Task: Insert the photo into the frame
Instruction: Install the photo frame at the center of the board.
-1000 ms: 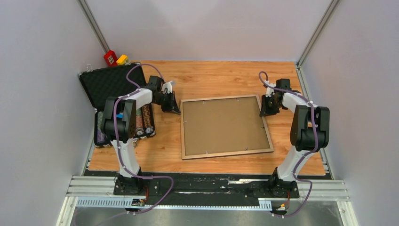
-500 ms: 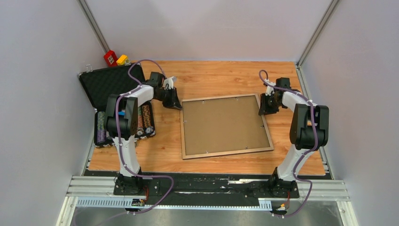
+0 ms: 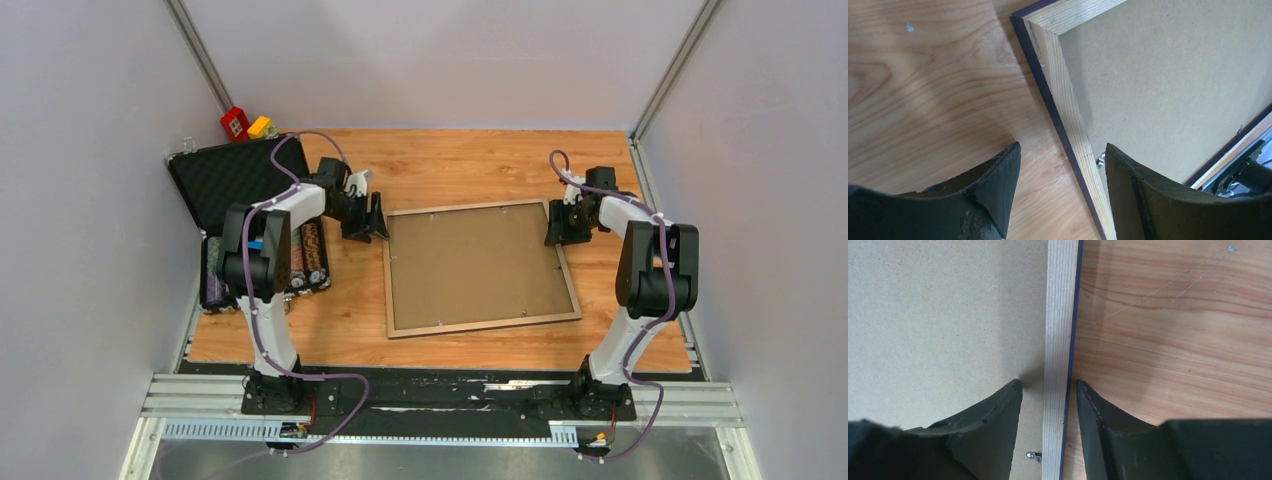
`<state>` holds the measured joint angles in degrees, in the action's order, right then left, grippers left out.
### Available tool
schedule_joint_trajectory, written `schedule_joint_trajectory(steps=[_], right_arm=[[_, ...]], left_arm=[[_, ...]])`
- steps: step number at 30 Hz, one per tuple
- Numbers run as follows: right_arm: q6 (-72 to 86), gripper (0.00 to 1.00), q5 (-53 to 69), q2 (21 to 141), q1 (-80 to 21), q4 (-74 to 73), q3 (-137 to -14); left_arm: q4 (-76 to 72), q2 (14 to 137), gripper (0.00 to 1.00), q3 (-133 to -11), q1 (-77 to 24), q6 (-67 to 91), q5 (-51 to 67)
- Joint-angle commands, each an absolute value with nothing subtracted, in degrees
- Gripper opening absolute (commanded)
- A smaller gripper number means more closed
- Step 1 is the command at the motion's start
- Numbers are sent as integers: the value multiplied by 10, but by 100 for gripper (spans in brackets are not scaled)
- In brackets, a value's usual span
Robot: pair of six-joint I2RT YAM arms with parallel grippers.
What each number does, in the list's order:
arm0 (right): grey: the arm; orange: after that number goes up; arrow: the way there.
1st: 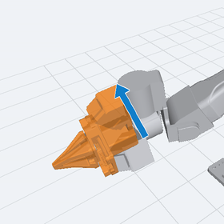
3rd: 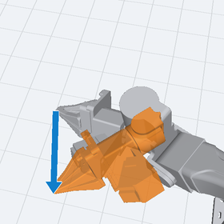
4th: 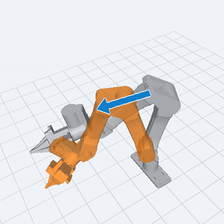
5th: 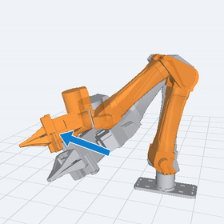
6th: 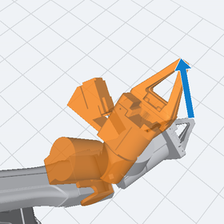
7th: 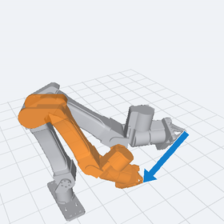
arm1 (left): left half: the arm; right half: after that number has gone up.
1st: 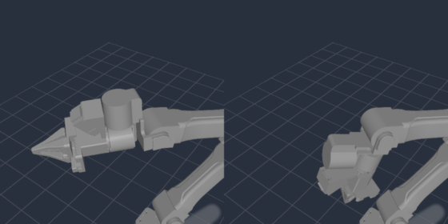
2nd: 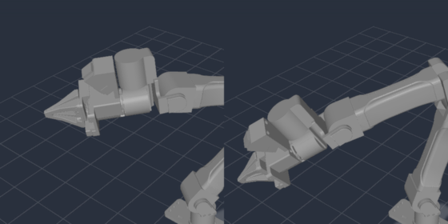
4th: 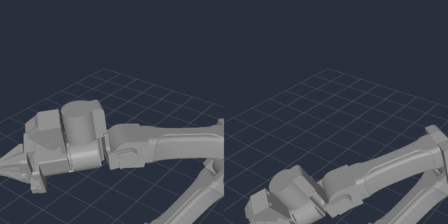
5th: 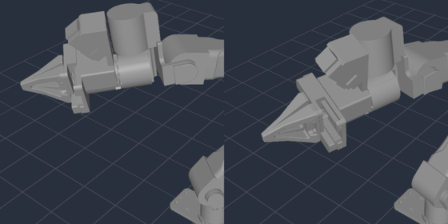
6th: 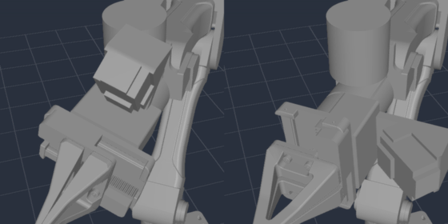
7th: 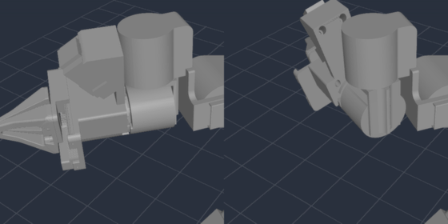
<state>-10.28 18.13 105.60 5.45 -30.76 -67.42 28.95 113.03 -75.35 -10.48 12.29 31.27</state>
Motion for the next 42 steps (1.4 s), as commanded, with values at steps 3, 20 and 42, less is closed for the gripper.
schedule_joint_trajectory(steps=[3, 20, 42], right_arm=[[-97, 46, 191, 1031, 57, -294, -661], [-93, 31, 213, 1032, 66, -290, -648], [-81, 17, 247, 1050, 79, -292, -671]], left_arm=[[288, 1117, 69, -740, -133, 117, 282], [271, 1136, 36, -758, -161, 110, 248], [255, 1220, 14, -879, -161, 104, 222]])
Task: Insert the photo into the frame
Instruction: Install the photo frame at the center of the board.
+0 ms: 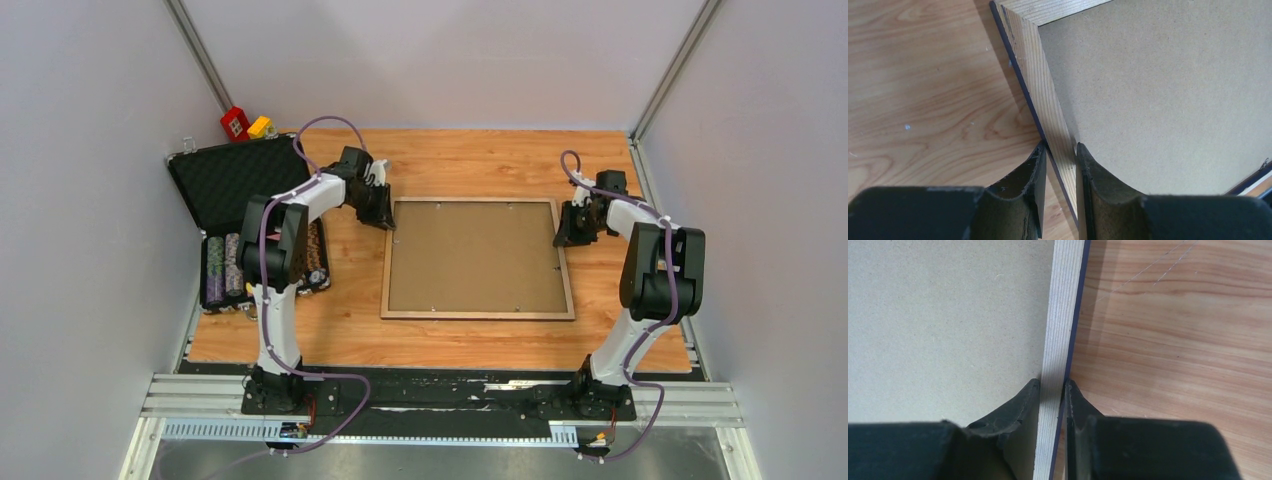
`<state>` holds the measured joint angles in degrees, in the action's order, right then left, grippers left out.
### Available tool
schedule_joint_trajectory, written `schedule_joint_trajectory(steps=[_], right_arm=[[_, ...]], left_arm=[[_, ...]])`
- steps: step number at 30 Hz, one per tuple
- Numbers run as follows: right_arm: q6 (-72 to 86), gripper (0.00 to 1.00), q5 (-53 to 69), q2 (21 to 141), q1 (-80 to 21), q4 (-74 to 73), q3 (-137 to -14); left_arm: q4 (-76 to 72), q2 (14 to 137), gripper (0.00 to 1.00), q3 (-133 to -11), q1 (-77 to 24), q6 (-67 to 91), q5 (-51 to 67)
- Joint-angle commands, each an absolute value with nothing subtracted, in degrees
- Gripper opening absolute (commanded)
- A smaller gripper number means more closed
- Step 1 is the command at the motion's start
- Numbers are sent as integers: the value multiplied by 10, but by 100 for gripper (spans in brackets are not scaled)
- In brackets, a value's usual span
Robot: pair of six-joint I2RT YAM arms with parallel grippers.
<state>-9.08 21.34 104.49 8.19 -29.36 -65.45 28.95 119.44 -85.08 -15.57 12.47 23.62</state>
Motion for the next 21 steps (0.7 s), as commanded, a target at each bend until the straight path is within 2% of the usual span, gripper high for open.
schedule_joint_trajectory(steps=[1, 10, 14, 17, 21], right_arm=[[-79, 17, 250, 1053, 79, -293, -673], [-74, 17, 265, 1070, 79, -294, -684], [-74, 23, 268, 1071, 79, -294, -689], [-74, 31, 268, 1068, 79, -293, -691], [-74, 37, 270, 1064, 80, -290, -685]], left_arm=[[254, 1224, 14, -882, -160, 103, 222], [251, 1257, 16, -932, -161, 105, 220], [252, 1261, 30, -943, -160, 111, 221], [254, 1255, 48, -942, -161, 114, 220], [262, 1234, 63, -925, -161, 106, 222]])
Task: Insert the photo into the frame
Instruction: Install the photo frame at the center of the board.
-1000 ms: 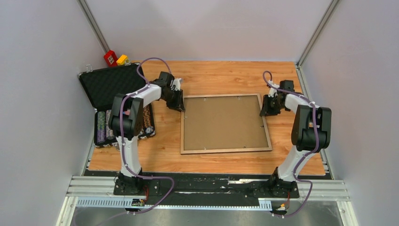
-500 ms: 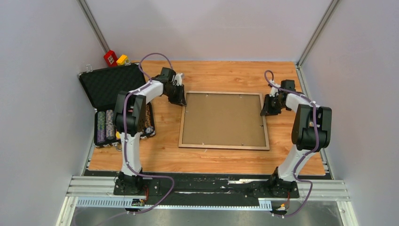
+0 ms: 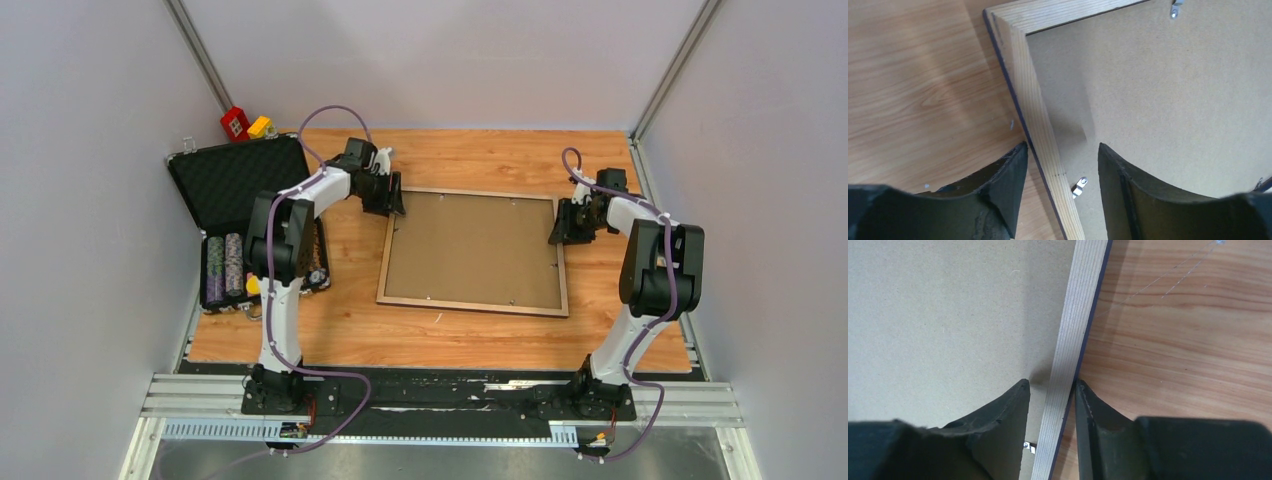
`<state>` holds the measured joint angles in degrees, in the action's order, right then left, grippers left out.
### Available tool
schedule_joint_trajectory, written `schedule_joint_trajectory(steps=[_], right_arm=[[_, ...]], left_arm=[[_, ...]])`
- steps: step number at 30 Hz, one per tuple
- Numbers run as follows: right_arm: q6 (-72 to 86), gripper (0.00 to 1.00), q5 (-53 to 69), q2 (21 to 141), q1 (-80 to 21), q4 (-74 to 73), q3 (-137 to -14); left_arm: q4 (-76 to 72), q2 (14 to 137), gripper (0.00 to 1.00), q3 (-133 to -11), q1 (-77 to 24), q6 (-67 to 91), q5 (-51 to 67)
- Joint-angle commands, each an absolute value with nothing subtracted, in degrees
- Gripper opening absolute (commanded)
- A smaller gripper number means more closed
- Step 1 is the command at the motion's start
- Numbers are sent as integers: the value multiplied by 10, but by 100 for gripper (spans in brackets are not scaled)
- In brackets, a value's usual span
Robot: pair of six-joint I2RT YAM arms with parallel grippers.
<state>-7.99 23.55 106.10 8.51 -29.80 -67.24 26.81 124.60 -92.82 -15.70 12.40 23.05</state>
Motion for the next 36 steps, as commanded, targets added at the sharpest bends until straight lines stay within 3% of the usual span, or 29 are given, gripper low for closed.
schedule_joint_trajectory(steps=[1, 18, 27, 36], right_arm=[[-74, 38, 271, 1063, 80, -290, -684], [-77, 38, 285, 1065, 97, -286, -671], [-77, 37, 289, 1066, 102, -286, -671], [-78, 37, 294, 1068, 106, -287, -668]], left_arm=[[264, 1227, 65, -922, -161, 101, 225], [300, 1158, 67, -842, -162, -14, 199], [294, 1162, 59, -838, -183, -23, 177], [292, 1163, 57, -834, -194, -22, 161]])
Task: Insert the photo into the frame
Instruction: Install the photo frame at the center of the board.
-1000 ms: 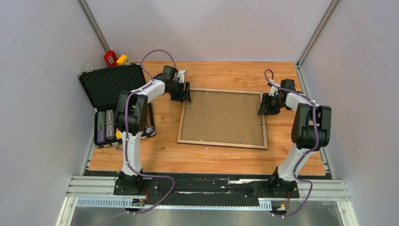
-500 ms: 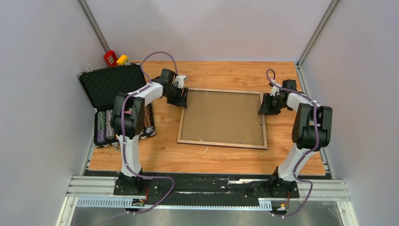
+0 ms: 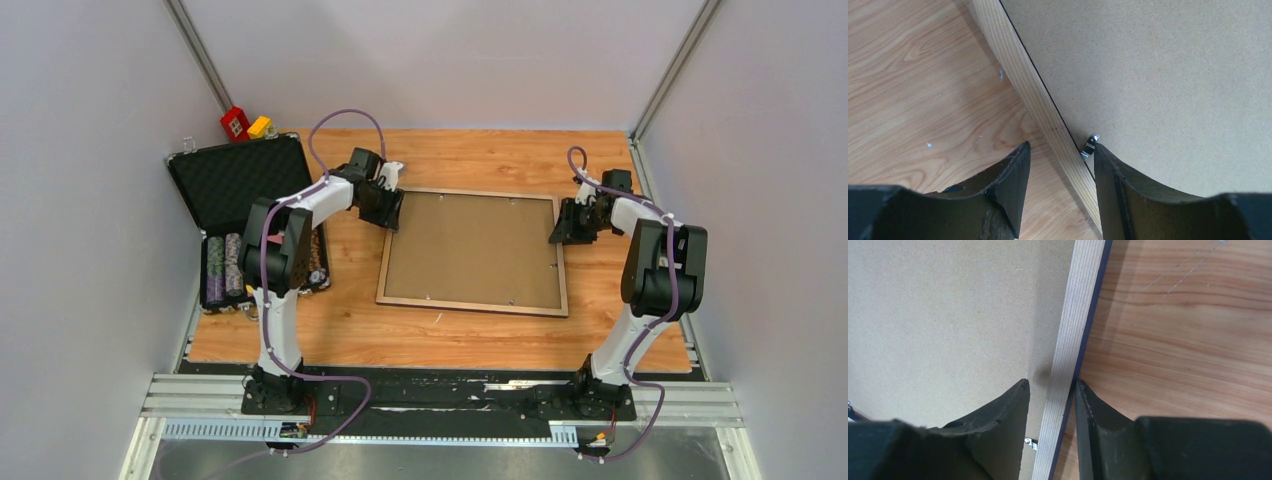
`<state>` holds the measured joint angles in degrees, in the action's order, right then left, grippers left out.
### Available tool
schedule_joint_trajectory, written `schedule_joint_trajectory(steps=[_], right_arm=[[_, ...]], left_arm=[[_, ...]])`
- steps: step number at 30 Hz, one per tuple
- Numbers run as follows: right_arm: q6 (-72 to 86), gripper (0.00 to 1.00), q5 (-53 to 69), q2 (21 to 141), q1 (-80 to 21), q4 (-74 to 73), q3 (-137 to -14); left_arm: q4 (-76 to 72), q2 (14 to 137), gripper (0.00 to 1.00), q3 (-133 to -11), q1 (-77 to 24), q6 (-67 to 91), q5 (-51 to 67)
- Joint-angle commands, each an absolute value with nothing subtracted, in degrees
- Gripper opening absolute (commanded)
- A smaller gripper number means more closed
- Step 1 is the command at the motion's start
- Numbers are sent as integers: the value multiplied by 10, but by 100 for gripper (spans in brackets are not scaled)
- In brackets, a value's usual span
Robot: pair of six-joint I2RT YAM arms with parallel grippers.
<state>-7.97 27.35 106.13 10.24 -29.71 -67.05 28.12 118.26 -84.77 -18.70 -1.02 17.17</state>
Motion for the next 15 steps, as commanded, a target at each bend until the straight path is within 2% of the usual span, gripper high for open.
schedule_joint_trajectory(steps=[1, 15], right_arm=[[-78, 37, 294, 1068, 107, -287, -668], [-76, 36, 306, 1063, 113, -288, -663]], left_arm=[[293, 1163, 57, -832, -195, -22, 161], [286, 1151, 47, -821, -197, -32, 141]])
